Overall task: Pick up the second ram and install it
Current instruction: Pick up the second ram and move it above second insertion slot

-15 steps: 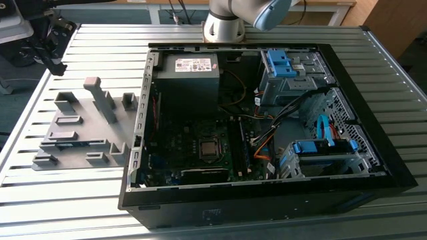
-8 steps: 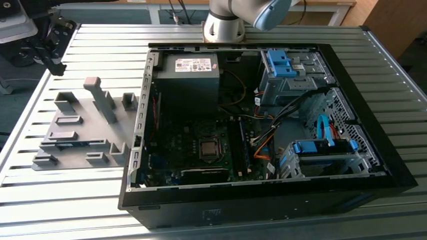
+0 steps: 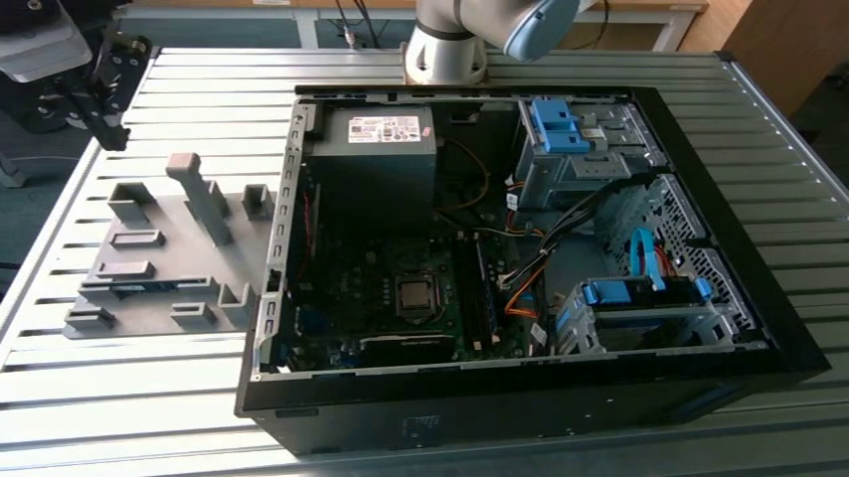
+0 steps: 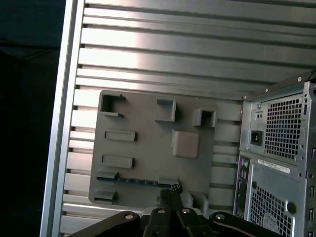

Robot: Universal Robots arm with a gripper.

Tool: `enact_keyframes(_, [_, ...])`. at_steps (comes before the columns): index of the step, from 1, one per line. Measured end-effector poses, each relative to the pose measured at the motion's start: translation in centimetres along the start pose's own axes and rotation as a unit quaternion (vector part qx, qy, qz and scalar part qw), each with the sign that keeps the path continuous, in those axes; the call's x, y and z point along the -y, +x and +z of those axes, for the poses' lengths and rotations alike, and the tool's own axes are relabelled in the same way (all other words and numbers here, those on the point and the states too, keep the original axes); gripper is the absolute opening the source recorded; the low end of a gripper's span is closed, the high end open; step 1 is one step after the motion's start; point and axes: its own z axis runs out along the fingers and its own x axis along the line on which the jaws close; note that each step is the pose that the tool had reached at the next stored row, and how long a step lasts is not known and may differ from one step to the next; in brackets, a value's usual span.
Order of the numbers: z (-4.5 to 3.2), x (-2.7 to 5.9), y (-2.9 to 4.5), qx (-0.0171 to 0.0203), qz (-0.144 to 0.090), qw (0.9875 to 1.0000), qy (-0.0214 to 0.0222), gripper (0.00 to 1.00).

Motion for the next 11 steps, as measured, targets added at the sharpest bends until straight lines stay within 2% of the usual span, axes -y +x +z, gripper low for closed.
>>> enact_keyframes(5, [0.02, 0.00, 0.00, -0.0012, -0.028, 0.9996, 0.0001, 0.11])
enact_keyframes(11, [0.02, 0.01, 0.00, -0.0022, -0.054, 0.9986, 0.0003, 0.11])
